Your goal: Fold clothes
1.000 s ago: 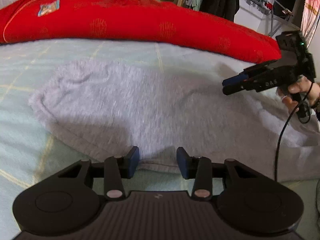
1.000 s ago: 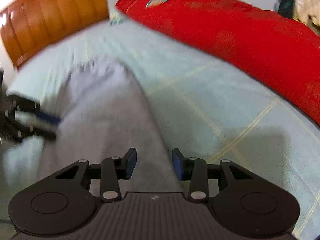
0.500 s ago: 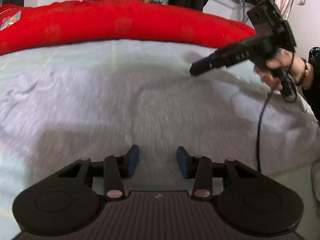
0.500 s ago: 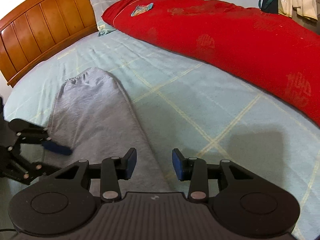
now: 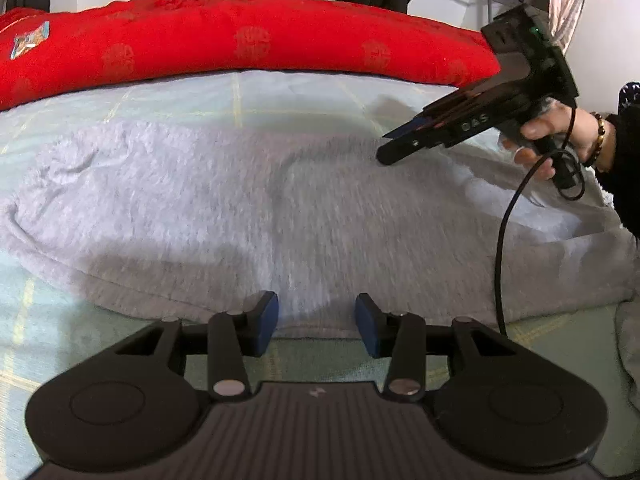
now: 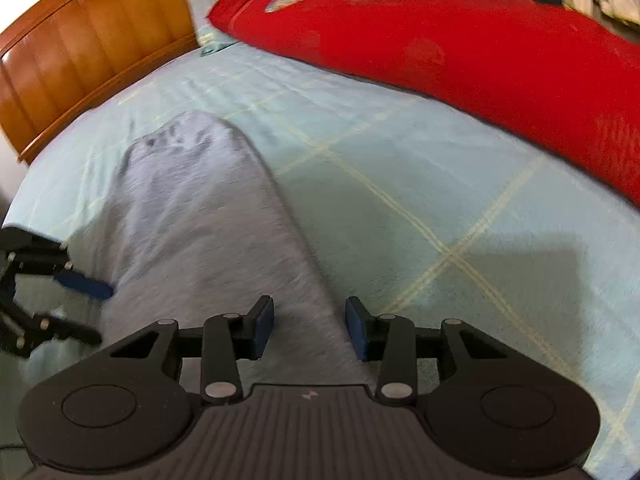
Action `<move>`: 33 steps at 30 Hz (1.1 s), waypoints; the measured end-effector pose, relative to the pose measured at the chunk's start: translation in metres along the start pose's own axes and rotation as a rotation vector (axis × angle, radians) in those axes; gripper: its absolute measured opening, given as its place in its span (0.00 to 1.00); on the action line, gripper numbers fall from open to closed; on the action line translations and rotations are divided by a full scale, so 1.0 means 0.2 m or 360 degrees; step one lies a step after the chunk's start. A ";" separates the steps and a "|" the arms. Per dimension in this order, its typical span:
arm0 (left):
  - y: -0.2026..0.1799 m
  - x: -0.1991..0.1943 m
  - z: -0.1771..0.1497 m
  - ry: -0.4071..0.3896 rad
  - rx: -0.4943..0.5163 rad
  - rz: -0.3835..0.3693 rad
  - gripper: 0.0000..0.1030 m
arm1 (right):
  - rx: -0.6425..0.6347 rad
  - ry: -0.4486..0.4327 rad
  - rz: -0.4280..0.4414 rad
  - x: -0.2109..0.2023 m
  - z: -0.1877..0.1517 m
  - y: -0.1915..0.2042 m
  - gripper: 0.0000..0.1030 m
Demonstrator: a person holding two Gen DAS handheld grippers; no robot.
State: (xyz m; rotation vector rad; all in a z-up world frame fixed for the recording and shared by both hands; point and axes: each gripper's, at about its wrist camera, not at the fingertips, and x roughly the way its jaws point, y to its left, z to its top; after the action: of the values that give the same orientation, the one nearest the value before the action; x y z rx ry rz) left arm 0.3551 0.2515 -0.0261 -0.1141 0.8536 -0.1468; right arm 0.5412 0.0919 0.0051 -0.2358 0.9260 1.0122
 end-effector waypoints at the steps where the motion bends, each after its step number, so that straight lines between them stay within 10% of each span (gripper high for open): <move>1: -0.01 -0.02 0.02 -0.0028 0.0006 -0.0002 0.40 | 0.0005 -0.0018 0.0004 -0.03 0.00 0.00 0.43; 7: -0.06 0.03 0.10 -0.0104 0.0060 -0.0097 0.41 | 0.0062 -0.0109 0.0046 -0.25 -0.02 0.02 0.43; 18: -0.07 0.03 -0.03 0.0006 0.0018 -0.0052 0.43 | -0.0358 0.0164 0.0126 -0.33 -0.39 0.66 0.46; 28: -0.23 -0.06 0.05 -0.0061 0.0061 -0.0083 0.43 | -0.0254 0.0144 -0.0122 -0.56 -0.56 0.76 0.50; 33: -0.33 -0.02 0.10 -0.0075 0.0048 -0.0168 0.43 | -0.0454 0.0329 -0.0358 -0.46 -0.70 0.80 0.14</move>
State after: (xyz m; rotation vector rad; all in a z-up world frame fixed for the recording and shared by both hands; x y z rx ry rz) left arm 0.3612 0.1879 0.0006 -0.1340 0.7985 -0.2550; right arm 0.3155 0.0418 0.0258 -0.6798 0.9157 0.9195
